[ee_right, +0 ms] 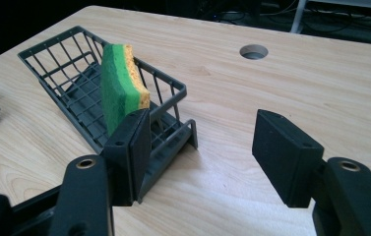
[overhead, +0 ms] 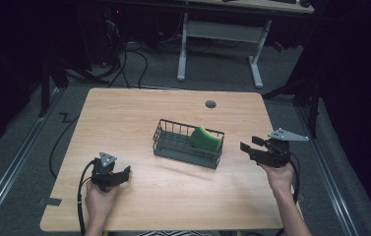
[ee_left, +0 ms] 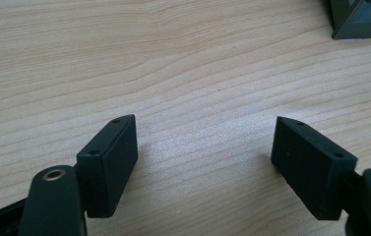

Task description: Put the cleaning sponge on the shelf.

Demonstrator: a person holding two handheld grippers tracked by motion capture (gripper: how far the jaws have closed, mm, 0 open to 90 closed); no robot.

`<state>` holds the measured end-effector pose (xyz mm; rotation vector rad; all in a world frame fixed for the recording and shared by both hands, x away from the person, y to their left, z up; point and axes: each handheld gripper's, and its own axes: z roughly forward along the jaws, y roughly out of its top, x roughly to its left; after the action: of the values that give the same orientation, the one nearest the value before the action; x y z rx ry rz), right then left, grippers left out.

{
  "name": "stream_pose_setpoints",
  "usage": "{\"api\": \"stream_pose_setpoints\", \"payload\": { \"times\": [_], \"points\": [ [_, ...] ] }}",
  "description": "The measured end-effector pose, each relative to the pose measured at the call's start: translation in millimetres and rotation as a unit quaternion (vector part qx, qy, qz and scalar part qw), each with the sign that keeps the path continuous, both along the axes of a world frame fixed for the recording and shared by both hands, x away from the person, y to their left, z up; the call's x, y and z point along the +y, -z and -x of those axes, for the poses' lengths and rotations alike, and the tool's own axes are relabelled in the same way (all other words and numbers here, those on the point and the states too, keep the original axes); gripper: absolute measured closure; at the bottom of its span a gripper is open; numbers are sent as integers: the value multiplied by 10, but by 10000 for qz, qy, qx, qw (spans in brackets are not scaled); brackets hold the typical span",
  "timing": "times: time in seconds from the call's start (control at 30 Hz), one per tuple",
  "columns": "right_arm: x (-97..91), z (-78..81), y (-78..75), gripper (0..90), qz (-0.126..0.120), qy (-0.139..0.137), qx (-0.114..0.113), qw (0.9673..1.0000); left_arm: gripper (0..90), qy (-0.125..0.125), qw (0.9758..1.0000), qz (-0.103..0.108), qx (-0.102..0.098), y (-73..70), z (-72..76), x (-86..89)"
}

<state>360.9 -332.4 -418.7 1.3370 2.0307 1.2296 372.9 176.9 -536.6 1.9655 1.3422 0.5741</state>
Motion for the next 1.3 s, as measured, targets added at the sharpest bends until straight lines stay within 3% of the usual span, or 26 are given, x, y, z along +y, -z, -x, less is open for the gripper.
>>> {"api": "stream_pose_setpoints", "payload": {
  "times": [0.5,0.87,1.3],
  "points": [
    [-144,242,258,402,-163,228,42,9996,261,-1,10000,-2,-1,0,0,-1],
    [-120,296,479,403,-245,289,164,9991,261,2,10000,-2,0,0,0,0],
    [-31,308,811,401,-110,316,399,9986,261,-2,10000,-3,0,0,2,0]
  ]
}}
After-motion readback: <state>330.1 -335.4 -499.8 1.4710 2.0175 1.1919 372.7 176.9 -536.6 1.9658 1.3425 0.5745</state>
